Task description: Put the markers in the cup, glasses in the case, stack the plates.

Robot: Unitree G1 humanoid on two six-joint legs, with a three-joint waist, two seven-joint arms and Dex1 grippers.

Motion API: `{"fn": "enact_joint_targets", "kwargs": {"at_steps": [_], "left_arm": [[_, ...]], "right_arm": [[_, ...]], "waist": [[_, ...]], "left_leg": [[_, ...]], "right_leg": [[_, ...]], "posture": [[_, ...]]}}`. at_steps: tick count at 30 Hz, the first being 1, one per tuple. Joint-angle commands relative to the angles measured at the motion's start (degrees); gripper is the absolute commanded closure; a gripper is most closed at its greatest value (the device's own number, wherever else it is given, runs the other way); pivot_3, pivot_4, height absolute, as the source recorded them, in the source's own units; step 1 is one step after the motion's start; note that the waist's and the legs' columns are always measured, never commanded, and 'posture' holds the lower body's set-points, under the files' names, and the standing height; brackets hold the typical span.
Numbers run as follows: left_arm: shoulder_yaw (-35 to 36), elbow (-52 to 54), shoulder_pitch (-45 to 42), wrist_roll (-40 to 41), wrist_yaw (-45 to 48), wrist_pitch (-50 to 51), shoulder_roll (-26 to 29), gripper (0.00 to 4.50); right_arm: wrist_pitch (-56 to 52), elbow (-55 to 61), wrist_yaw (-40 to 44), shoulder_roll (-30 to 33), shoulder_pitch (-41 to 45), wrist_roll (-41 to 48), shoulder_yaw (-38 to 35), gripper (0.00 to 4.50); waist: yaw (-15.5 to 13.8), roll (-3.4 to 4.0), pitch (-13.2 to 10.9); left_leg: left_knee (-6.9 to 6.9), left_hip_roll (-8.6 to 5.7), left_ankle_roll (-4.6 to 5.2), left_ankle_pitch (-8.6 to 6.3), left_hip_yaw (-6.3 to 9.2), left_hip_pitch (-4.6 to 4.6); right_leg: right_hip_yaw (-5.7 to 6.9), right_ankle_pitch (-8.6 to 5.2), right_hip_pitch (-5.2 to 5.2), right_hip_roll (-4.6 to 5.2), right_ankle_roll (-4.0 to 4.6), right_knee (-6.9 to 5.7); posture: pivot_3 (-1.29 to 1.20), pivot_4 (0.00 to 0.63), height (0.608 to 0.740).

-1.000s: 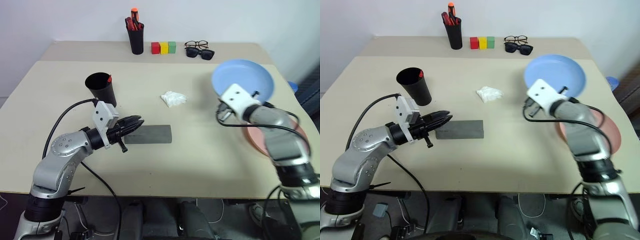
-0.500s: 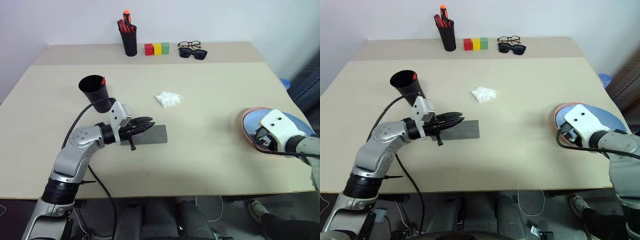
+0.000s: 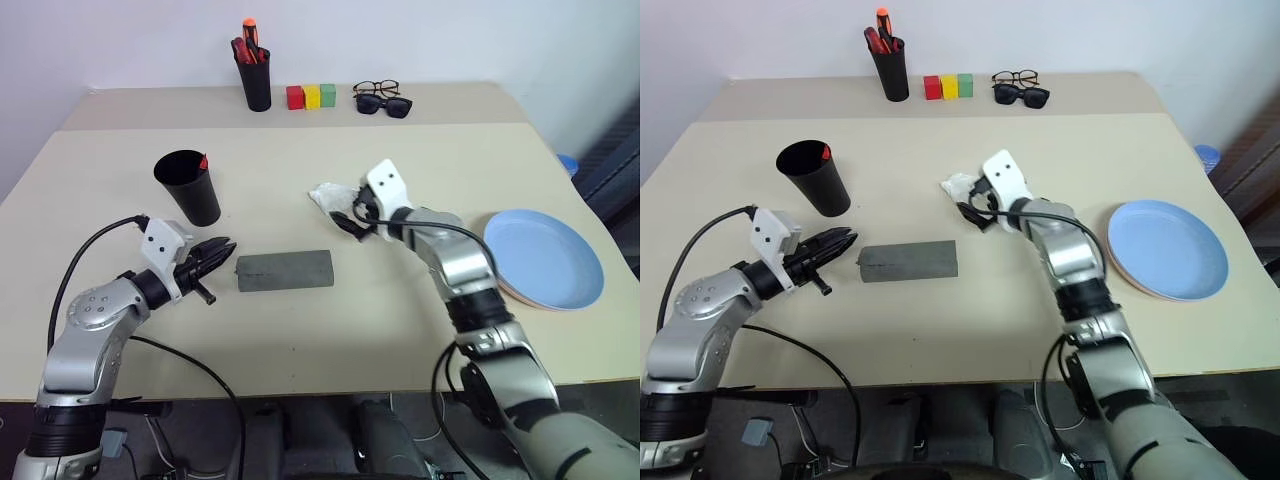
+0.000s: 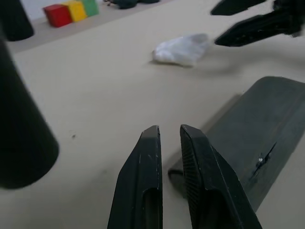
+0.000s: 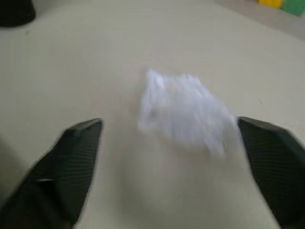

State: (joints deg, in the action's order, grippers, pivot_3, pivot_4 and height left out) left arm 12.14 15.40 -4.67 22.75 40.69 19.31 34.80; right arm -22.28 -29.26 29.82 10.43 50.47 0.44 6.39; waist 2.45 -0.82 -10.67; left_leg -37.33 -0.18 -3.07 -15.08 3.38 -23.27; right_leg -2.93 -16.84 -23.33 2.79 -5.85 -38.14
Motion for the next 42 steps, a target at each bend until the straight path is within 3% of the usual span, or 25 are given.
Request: {"fn": "enact_joint_targets", "kwargs": {"at_steps": [1, 10, 11, 14, 20, 25, 29, 34, 37, 40, 42], "left_arm": [[1.81, 4.28, 0.88, 0.7, -1.75, -0.33, -0.25, 3.9], [2.65, 6.7, 2.79, 1.57, -3.58, 0.56, -0.33, 3.9], [2.71, 6.86, 2.92, 1.66, -3.63, 0.65, -0.25, 3.9], [2.8, 7.05, 3.05, 1.82, -3.73, 0.82, -0.04, 3.9], [1.66, 6.65, 1.79, 1.9, -3.71, 0.97, -0.24, 3.9], [0.86, 6.14, 0.76, 1.79, -3.65, 0.94, -0.54, 3.9], [-0.83, 6.34, 0.61, 1.78, -2.25, 1.0, -0.18, 3.9], [-5.18, 4.71, -2.31, 1.73, -0.29, 1.11, -1.53, 3.9], [-6.89, 1.98, -4.67, 1.27, 1.08, 0.48, -2.01, 3.9], [-8.65, -0.93, -7.41, 1.17, 2.94, -0.23, -2.47, 3.9], [-8.94, -2.24, -8.81, 1.48, 3.42, -0.42, -3.05, 3.9]], "right_arm": [[8.29, -13.99, -2.45, -3.14, 6.57, -0.49, -0.77, 0.05], [18.85, -37.05, -7.07, -7.54, 15.43, -4.84, 0.18, 0.05], [19.25, -38.21, -8.37, -7.53, 15.8, -5.58, 0.32, 0.28], [20.07, -39.71, -10.02, -7.5, 16.39, -6.38, 0.03, 1.31], [20.48, -39.55, -12.19, -6.79, 16.51, -6.37, -1.27, 4.46], [22.65, -31.18, -11.22, -3.33, 13.98, -7.25, -0.66, 4.49], [14.14, 0.79, -3.77, 6.13, 0.34, -6.43, -0.91, 4.49], [-6.08, 36.86, 3.19, 19.87, -20.81, 1.88, -12.71, 4.49], [-11.95, 46.65, 5.87, 25.17, -30.51, 6.3, -20.36, 4.49], [-16.91, 48.46, 5.38, 29.4, -40.63, 6.02, -27.11, 4.49], [-17.64, 47.24, 3.9, 31.83, -44.58, 3.71, -27.7, 3.93]], "waist": [[0.01, 0.0, 0.0], [0.3, 0.02, -0.01], [0.28, 0.03, -0.01], [0.27, 0.03, -0.01], [0.3, 0.04, -0.01], [0.21, 0.06, -0.02], [-0.59, 0.05, -0.02], [-1.64, 0.09, -0.01], [-1.68, 0.12, -0.01], [-1.43, 0.13, 0.01], [-1.29, 0.13, 0.02]], "left_leg": [[0.01, 0.01, -0.02, 0.01, 0.01, 0.0], [0.08, 0.01, -0.05, 0.03, 0.0, 0.0], [0.08, 0.01, -0.05, 0.03, 0.0, 0.0], [0.08, 0.02, -0.06, 0.03, 0.0, 0.01], [0.09, 0.02, -0.06, 0.03, 0.0, 0.0], [0.09, 0.01, -0.06, 0.03, -0.01, 0.0], [0.08, 0.0, -0.05, 0.03, 0.1, -0.1], [0.07, 0.01, 0.0, 0.0, 0.07, -0.11], [0.04, 0.0, 0.0, 0.0, 0.03, -0.05], [0.08, 0.03, 0.01, -0.01, -0.02, 0.17], [0.07, 0.03, 0.01, -0.01, -0.1, 0.23]], "right_leg": [[0.01, 0.0, -0.02, -0.02, 0.0, -0.02], [0.0, 0.0, -0.1, -0.06, 0.01, -0.08], [0.0, 0.0, -0.11, -0.06, 0.01, -0.08], [0.0, 0.0, -0.11, -0.06, 0.01, -0.08], [0.0, 0.0, -0.11, -0.08, 0.01, -0.08], [0.0, 0.0, -0.11, -0.08, 0.01, -0.08], [0.04, 0.0, -0.1, -0.01, 0.01, -0.03], [0.04, 0.0, -0.08, 0.02, 0.0, 0.04], [0.03, 0.0, -0.01, -0.04, 0.01, 0.02], [-0.02, 0.0, 0.18, -0.14, 0.02, 0.03], [0.01, -0.01, 0.29, -0.19, 0.03, 0.06]], "posture": [[0.0, 0.15, 0.74], [0.0, 0.15, 0.74], [0.0, 0.15, 0.74], [0.0, 0.15, 0.74], [0.0, 0.15, 0.74], [0.0, 0.15, 0.74], [0.0, 0.15, 0.74], [0.0, 0.15, 0.74], [0.0, 0.15, 0.74], [0.0, 0.15, 0.74], [0.0, 0.15, 0.74]]}}
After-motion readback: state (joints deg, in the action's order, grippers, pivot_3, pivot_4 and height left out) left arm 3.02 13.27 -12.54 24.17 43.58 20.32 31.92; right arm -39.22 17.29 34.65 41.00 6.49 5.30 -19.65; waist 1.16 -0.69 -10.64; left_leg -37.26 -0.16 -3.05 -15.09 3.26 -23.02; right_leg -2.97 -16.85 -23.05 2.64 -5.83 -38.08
